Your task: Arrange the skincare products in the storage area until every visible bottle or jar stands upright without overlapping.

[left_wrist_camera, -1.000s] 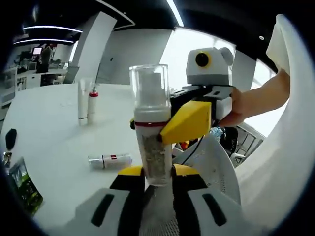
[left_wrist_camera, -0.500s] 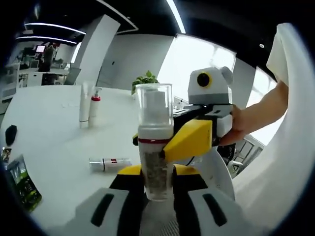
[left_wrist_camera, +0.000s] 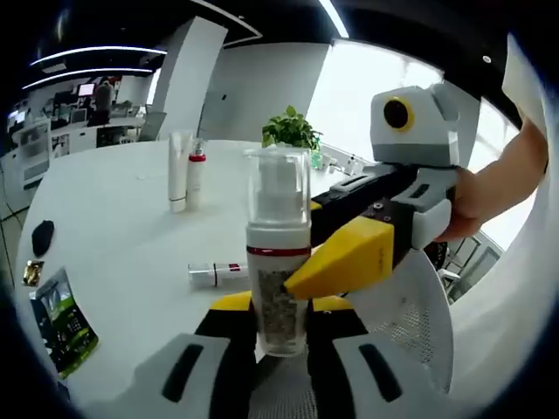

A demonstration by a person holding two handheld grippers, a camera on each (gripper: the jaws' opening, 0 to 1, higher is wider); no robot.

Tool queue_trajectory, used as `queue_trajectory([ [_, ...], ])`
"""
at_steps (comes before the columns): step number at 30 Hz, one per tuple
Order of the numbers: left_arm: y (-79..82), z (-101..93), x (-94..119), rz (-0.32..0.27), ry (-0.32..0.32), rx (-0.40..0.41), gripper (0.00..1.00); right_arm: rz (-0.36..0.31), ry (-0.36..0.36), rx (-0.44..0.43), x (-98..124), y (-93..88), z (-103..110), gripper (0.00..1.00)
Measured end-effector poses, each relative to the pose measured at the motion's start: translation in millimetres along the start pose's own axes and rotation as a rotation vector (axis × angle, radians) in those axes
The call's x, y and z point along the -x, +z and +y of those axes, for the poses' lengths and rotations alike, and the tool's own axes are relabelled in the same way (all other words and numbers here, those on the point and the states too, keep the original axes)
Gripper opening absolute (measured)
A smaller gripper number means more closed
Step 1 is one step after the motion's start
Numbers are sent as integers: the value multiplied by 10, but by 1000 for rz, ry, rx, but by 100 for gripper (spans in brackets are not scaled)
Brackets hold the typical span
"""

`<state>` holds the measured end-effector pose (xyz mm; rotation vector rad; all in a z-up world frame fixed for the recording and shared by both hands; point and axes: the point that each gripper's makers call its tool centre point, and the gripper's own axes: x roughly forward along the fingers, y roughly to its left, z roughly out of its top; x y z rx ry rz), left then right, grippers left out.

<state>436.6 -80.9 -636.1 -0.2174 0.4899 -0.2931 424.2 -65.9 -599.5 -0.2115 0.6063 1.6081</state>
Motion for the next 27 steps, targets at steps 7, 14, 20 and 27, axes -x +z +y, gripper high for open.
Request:
queue_trajectory([
  [7, -97, 70, -17, 43, 79, -29, 16, 77, -32, -38, -79, -88, -10, 14],
  [14, 54, 221, 25, -52, 143, -21, 16, 34, -22, -40, -96, 58, -120, 12],
  [20, 7, 241, 27, -23, 180, -26, 16, 34, -48, -93, -143, 21, -104, 14],
  [27, 26, 193, 3, -28, 166, -29, 16, 36, -75, -77, -175, -12, -83, 14],
])
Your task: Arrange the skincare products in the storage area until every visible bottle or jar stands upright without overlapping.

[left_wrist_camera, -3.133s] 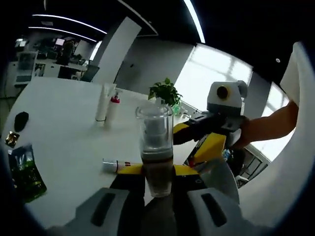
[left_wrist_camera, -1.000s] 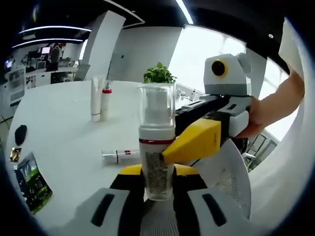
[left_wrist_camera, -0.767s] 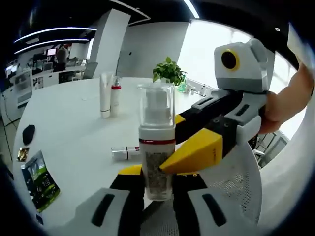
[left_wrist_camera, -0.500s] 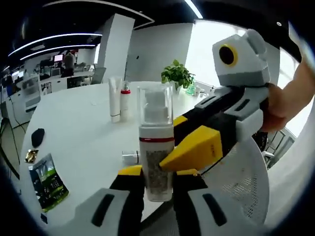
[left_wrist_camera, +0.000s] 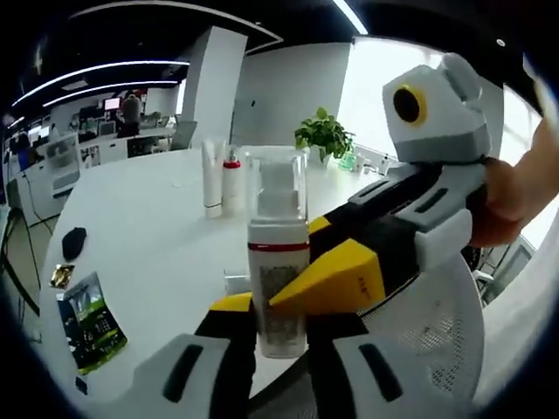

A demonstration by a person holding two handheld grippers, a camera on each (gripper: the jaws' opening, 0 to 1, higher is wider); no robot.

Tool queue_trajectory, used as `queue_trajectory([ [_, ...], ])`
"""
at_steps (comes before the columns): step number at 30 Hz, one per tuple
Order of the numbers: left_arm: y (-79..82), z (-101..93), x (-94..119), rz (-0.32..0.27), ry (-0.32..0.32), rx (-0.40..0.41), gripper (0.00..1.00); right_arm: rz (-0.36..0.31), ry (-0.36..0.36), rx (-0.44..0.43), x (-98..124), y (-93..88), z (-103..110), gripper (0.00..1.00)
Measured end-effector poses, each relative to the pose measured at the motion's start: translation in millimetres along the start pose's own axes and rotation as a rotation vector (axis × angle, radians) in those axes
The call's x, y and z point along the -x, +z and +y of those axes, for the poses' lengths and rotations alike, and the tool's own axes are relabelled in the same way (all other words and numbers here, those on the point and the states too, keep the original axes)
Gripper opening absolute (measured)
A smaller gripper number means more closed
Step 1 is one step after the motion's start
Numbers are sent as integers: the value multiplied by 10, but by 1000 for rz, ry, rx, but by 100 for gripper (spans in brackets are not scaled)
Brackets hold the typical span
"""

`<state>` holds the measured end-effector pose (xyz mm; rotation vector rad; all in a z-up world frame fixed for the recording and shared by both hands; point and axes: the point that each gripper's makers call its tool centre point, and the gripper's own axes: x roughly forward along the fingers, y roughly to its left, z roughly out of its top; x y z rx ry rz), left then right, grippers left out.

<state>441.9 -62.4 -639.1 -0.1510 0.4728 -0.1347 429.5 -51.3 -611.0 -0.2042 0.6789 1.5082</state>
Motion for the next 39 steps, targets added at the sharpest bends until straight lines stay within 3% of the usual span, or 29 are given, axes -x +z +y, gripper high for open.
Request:
queue_trajectory([
  [3, 43, 12, -11, -28, 7, -17, 16, -10, -12, 39, 42, 15, 27, 13],
  [6, 72, 46, -49, -50, 52, -118, 18, -18, -19, 37, 36, 22, -47, 13],
  [8, -7, -10, -68, -1, 56, -116, 20, -19, -31, 49, 54, 37, -102, 13],
  [13, -115, 167, -132, 61, 139, -195, 37, -19, -73, 56, 130, 64, -336, 13],
  [14, -217, 169, -143, 116, 141, -196, 37, -21, -91, 49, 148, 74, -427, 13],
  [16, -307, 187, -148, 172, 158, -235, 35, -20, -111, 34, 155, 79, -563, 13],
  [18, -313, 183, -174, 174, 162, -282, 35, -17, -137, 26, 145, 93, -714, 13],
  [26, -364, 286, -171, 227, 215, -285, 43, -18, -187, 24, 32, 242, -1032, 13],
  [39, -444, 317, -187, 271, 225, -278, 33, 6, -247, 39, -348, 410, -1620, 14],
])
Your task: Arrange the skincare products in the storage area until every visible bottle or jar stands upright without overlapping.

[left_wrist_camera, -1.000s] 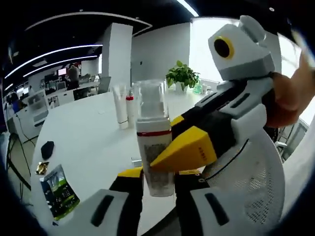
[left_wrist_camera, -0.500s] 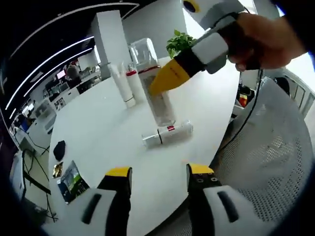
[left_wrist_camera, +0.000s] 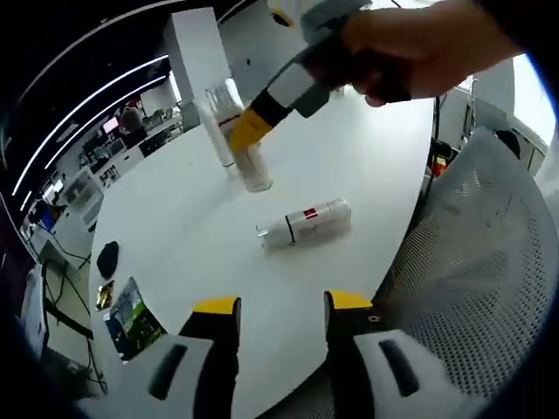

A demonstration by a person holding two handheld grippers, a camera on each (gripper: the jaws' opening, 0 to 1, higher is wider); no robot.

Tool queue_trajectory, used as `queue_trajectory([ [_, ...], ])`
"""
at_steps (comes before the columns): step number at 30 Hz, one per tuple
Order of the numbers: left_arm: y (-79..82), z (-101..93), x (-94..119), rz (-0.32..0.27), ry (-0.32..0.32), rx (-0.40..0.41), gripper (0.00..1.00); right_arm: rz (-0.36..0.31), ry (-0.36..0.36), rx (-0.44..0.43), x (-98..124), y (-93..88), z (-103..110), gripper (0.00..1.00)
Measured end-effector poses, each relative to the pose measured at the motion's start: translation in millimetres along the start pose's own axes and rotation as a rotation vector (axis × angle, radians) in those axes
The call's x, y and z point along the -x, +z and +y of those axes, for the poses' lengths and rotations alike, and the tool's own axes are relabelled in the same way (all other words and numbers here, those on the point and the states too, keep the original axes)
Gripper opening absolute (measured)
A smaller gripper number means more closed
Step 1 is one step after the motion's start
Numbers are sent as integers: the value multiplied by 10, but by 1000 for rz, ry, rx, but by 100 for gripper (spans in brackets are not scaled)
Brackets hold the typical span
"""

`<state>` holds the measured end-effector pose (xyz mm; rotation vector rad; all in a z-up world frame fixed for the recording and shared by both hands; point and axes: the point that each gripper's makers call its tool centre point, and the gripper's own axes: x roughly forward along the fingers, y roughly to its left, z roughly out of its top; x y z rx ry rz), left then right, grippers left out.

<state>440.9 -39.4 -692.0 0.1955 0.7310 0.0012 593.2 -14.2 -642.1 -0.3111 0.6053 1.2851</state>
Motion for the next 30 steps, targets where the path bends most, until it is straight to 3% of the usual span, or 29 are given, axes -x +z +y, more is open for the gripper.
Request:
queue_trajectory([
  [6, -121, -16, -48, 57, -1, 5, 31, 15, -34, -40, -237, -68, -197, 14],
  [17, -171, -29, -73, 77, -10, 1, 23, 19, -108, -69, -456, 4, -525, 14],
  [21, -183, -24, -81, 82, -9, 3, 23, 17, -102, -91, -549, 2, -555, 14],
  [30, -225, -42, -87, 102, -15, 0, 20, 29, -130, -33, -623, -25, -597, 14],
])
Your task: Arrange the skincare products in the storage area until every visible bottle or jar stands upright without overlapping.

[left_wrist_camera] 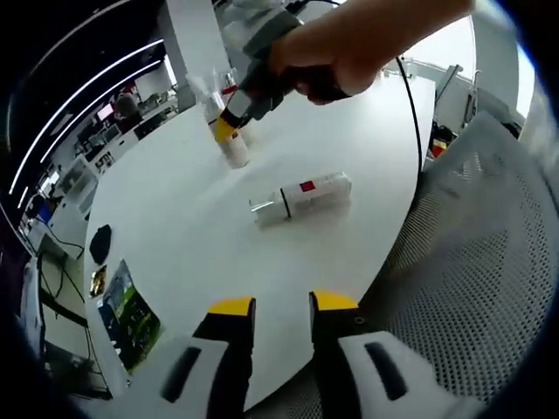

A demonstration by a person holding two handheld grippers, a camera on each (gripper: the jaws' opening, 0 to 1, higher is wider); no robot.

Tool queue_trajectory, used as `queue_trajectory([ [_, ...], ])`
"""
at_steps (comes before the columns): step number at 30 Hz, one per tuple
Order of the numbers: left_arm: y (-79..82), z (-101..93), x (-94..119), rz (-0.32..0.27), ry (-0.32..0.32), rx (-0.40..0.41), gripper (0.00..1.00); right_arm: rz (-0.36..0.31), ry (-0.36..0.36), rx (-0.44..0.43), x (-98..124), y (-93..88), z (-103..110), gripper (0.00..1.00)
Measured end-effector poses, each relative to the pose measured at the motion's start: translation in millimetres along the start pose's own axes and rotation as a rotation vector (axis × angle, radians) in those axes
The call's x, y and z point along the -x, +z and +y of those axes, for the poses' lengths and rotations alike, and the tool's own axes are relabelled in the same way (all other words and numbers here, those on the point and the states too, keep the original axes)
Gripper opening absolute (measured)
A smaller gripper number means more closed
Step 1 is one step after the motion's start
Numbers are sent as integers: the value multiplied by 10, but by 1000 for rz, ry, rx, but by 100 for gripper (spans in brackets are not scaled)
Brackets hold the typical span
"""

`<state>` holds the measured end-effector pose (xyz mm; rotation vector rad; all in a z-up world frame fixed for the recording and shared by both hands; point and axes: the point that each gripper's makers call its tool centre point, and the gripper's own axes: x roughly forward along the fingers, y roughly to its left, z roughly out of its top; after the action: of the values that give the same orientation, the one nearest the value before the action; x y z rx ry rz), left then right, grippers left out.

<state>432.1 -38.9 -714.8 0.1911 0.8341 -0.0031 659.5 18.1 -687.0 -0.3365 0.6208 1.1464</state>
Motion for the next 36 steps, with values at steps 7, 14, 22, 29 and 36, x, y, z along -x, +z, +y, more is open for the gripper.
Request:
queue_trajectory([
  [7, 3, -13, -3, -3, -6, -2, 18, -15, -21, 9, -72, 29, -27, 14],
  [14, -9, -6, -3, 1, -5, 3, 15, -28, -99, 15, -114, 57, -251, 14],
  [22, -19, -24, -10, 8, -13, -3, 12, -50, -143, -8, -179, 97, -296, 14],
  [29, -32, -30, -14, 15, -16, -4, 11, -54, -172, -1, -275, 88, -359, 14],
  [36, -41, -40, -20, 20, -19, -6, 11, -56, -196, 42, -262, 9, -371, 14],
])
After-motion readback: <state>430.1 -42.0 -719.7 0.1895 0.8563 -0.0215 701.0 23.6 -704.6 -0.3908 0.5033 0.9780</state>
